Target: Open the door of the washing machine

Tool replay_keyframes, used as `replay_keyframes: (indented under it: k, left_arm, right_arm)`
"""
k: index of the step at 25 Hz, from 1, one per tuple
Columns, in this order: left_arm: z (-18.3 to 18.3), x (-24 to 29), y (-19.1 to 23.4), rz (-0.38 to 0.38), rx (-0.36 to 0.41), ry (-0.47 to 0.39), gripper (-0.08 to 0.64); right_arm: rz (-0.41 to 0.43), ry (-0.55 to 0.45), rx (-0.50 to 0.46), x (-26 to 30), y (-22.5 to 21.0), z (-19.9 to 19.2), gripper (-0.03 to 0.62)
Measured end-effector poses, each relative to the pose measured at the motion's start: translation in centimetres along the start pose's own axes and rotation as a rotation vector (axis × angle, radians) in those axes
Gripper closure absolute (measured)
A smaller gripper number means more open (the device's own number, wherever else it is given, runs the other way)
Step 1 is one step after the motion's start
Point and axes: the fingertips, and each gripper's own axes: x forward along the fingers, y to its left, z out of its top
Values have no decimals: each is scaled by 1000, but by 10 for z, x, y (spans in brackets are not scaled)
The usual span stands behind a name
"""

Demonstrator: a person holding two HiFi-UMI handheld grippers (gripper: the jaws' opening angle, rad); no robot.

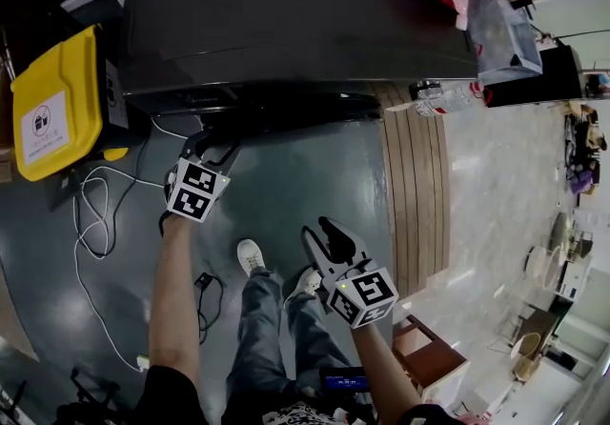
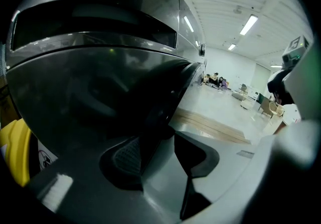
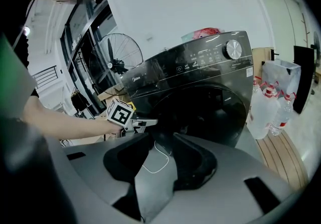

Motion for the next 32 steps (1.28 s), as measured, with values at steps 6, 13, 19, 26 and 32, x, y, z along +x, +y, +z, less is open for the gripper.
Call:
replay_keyframes:
  k: [6,13,19,26,32]
  left_arm:
    - [-24,-17,-44,-64,-56,23,400]
    - [-45,-39,-110,-109,-125,31,410]
    - [-58,-49,-162,-263,-104,82,407]
    - [-65,-67,-181,-375,-70,100,366]
    - [-49,-87,-137,-268,-221,-28,396]
  right_arm:
    - [-14,7,13,4,-5,6,440]
    - [-59,7,31,16,-9,14,431]
    - [-134,64,118,42,-13,-2,350]
    - [-264,111,153,43,-29,-8,315]
    - [-241,133,155,41,-29,-11,319]
